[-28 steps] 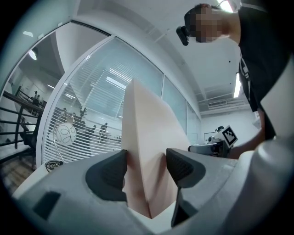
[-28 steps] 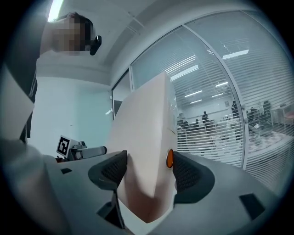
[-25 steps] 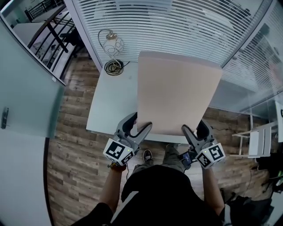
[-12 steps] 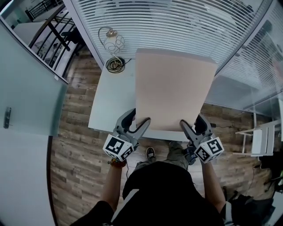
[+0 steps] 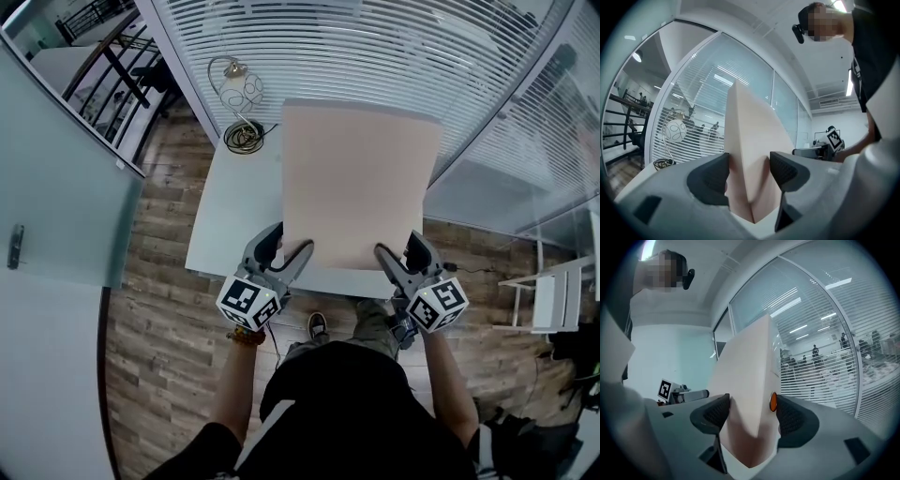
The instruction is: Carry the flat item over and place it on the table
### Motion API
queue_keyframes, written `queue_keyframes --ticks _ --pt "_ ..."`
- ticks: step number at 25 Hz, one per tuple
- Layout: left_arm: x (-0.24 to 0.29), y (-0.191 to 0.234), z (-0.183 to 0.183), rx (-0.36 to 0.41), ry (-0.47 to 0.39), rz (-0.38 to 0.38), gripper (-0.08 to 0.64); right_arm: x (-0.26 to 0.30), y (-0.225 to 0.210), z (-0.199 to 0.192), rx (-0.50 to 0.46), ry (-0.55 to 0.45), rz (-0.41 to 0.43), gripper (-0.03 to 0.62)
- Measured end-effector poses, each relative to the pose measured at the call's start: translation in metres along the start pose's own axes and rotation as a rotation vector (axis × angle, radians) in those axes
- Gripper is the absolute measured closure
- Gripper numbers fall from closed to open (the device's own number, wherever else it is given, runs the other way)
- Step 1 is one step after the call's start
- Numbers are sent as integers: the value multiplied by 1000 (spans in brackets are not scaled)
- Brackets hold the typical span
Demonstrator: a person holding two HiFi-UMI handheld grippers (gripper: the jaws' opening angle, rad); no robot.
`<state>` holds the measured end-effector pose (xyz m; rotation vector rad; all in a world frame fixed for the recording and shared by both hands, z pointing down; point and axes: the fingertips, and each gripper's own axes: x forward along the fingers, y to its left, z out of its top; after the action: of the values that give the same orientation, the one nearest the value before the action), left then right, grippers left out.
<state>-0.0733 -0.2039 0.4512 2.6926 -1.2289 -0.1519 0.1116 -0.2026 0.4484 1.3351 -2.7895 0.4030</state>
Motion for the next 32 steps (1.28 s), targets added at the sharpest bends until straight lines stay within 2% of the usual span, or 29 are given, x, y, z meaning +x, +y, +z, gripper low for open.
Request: queue_keyframes --ticks 8,17,32 --pt "9 8 -24 -22 55 14 281 9 -15 -21 20 38 3 308" --pt "22 22 -51 -63 120 11 281 20 -31 -47 84 78 -8 308" --pt "32 41 -125 -210 242 47 281 36 -60 -109 160 212 -12 308"
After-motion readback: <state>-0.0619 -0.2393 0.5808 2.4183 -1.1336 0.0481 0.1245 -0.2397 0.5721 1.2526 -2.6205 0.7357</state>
